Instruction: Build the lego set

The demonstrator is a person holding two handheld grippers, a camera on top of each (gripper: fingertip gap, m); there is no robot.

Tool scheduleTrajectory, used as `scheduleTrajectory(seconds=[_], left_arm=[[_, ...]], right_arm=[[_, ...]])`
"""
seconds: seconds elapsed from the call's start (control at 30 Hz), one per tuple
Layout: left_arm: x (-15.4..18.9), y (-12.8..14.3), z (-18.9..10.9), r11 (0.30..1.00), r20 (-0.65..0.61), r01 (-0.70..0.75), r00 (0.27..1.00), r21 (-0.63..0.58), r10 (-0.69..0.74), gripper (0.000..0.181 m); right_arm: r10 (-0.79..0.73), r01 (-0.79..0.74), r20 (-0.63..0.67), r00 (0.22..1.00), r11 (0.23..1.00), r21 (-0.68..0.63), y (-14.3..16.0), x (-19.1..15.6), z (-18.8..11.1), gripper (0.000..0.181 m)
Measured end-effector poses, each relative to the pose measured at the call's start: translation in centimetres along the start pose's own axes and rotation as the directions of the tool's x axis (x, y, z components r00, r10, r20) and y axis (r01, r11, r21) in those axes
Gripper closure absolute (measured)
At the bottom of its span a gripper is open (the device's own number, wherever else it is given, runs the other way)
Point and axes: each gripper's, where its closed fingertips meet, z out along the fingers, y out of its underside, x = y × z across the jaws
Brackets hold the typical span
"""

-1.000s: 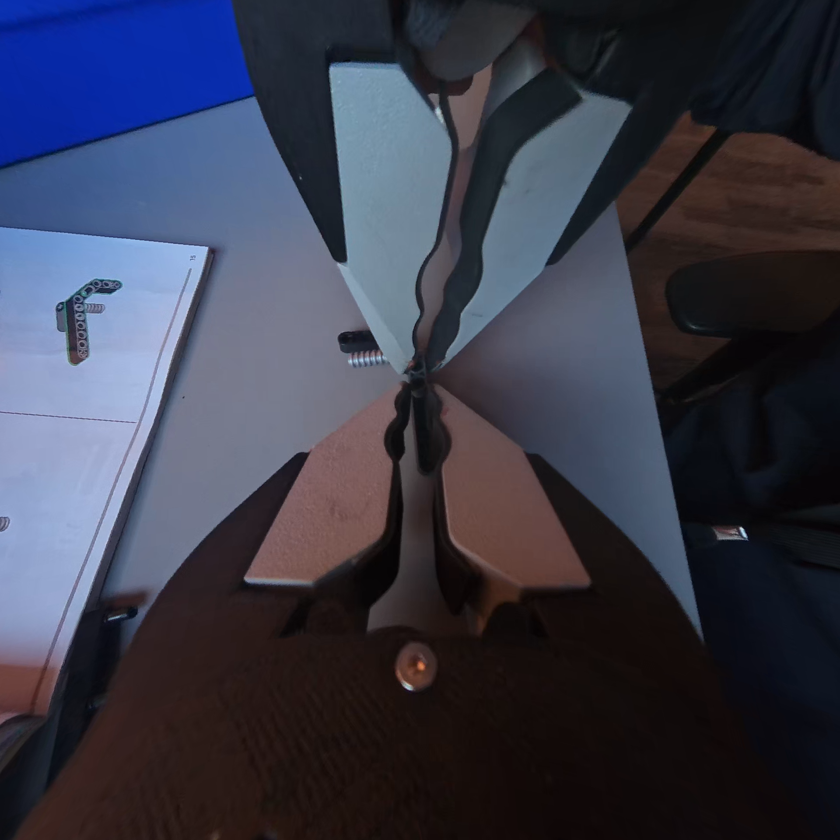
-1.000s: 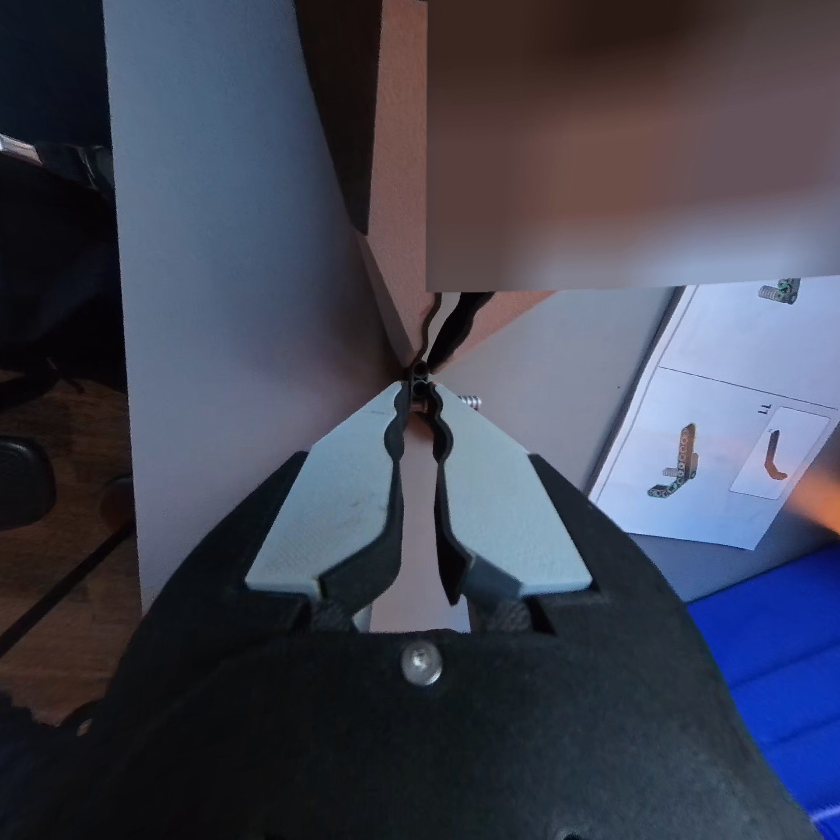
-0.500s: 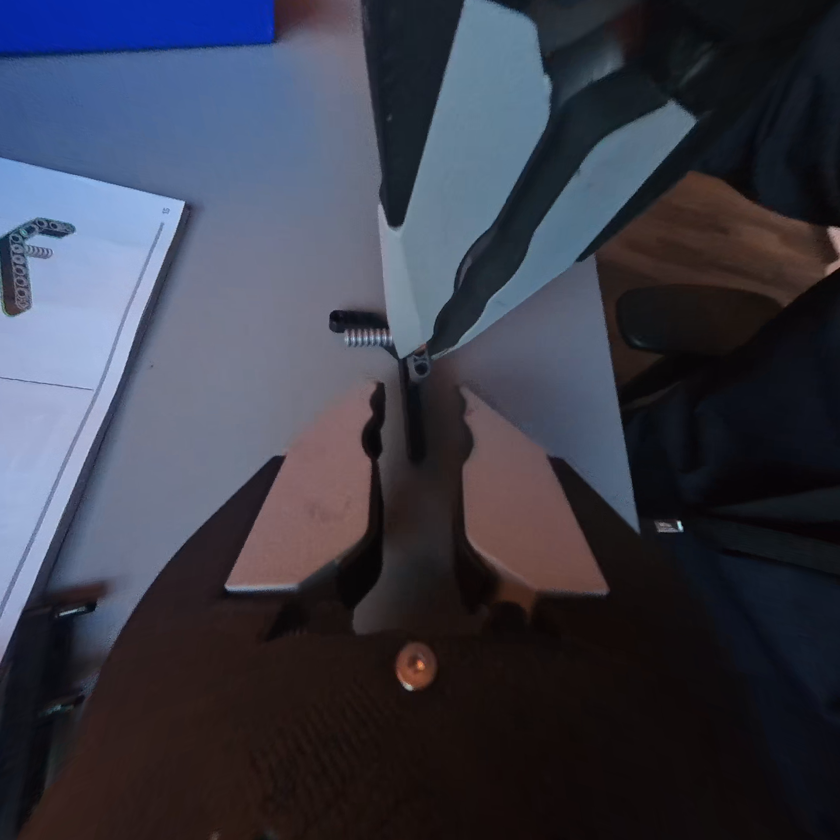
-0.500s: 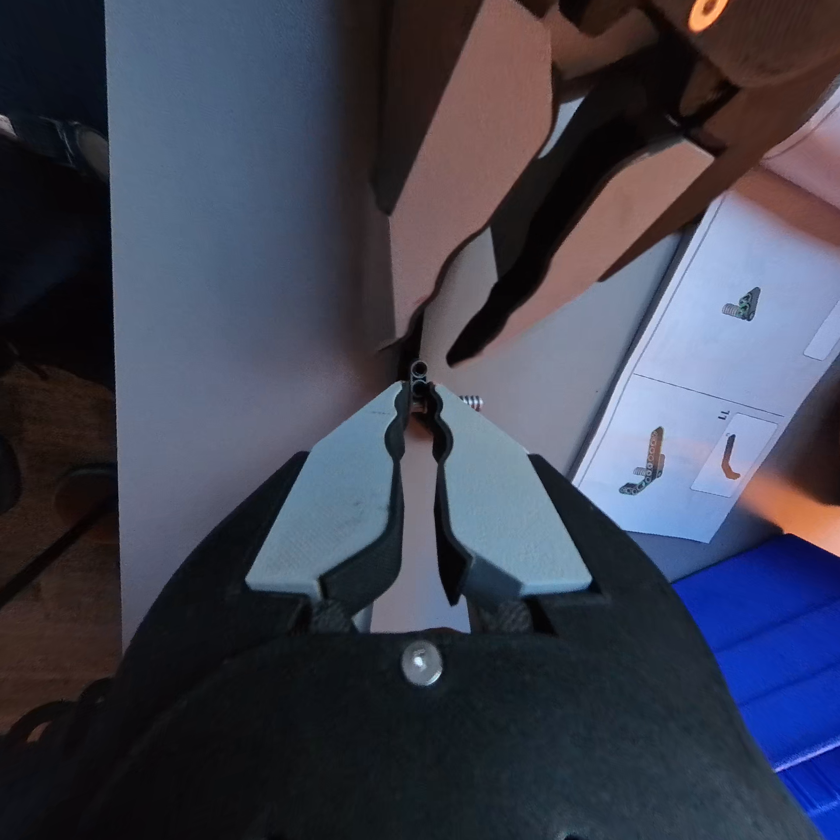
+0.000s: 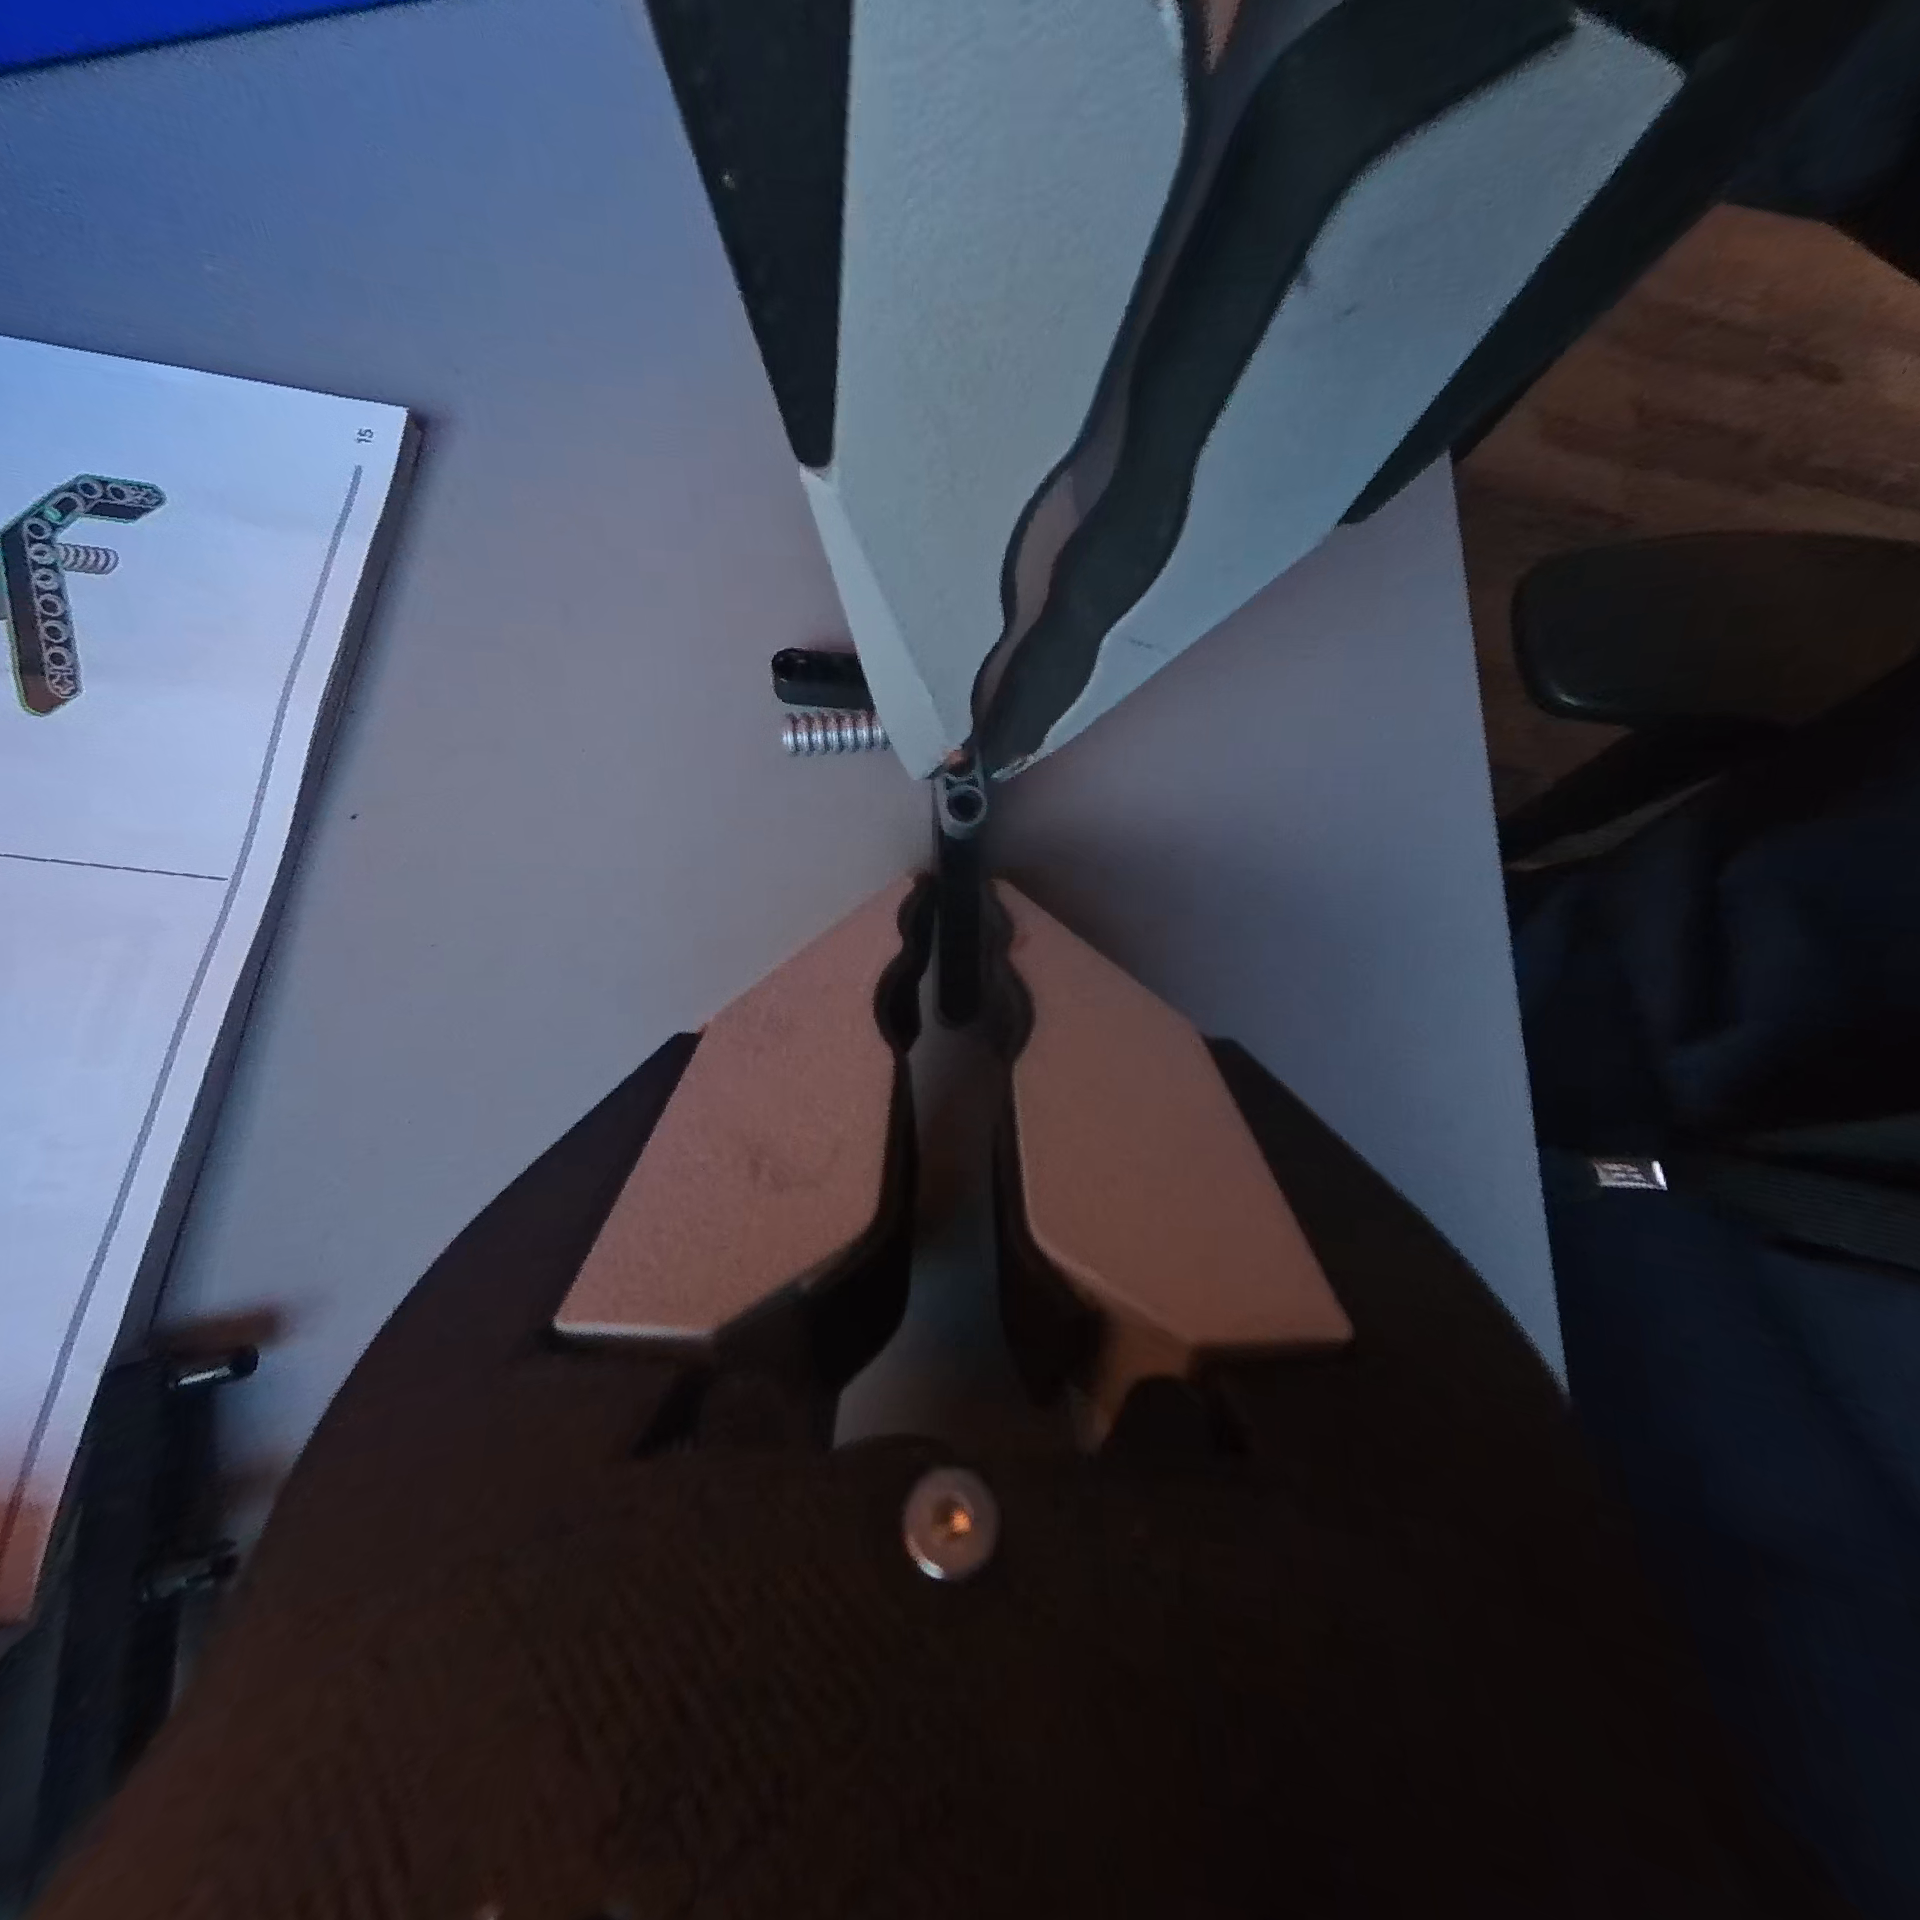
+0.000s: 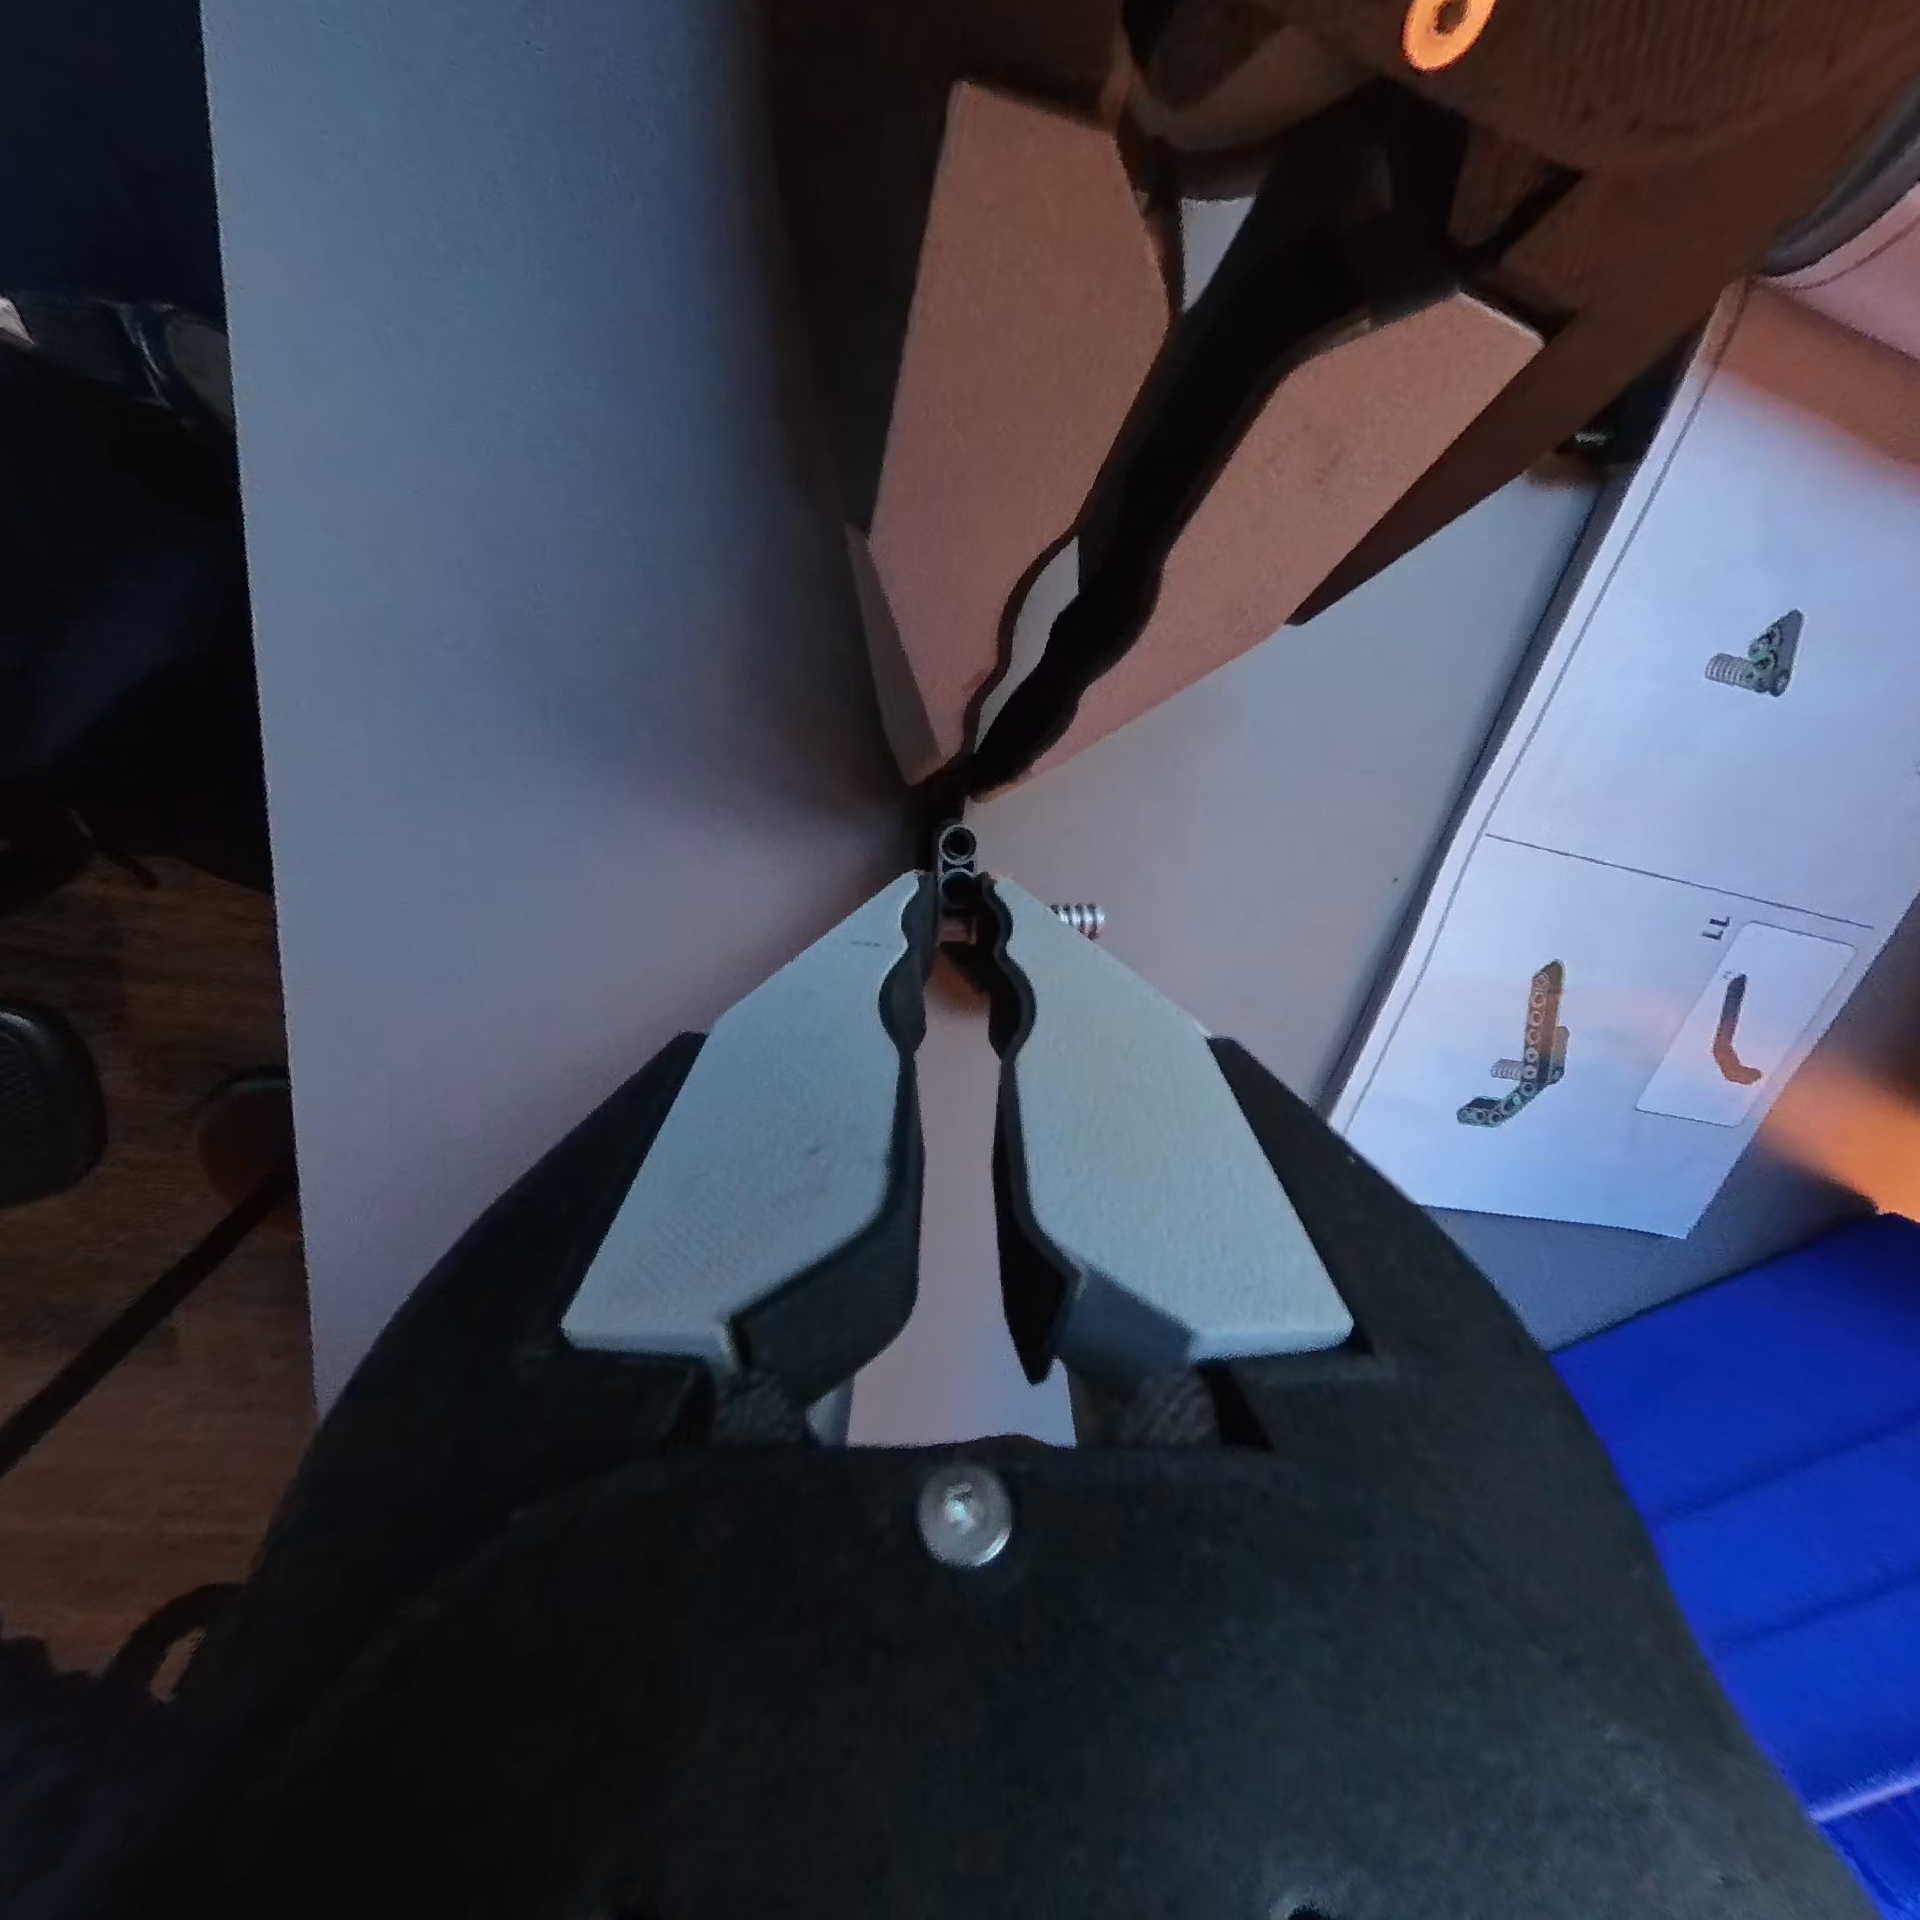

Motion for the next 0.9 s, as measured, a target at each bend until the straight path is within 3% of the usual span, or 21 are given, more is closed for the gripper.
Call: scheduleTrajectory(seconds=[0.03,0.9], left_arm=[[-0.02,0.00,0.00,1.000,0.002,-0.001,1.000,0.000,0.001,0.175],[-0.10,0.00,0.04,1.000,0.003,0.001,1.000,0.000,-0.001,0.175]], right_arm=[[0.015,-0.016,0.006,1.000,1.000,0.003,0.01,0.00,0.00,0.177],[0.048,-0.049,0.019,0.999,0.999,0.010,0.12,0.03,0.06,0.177]])
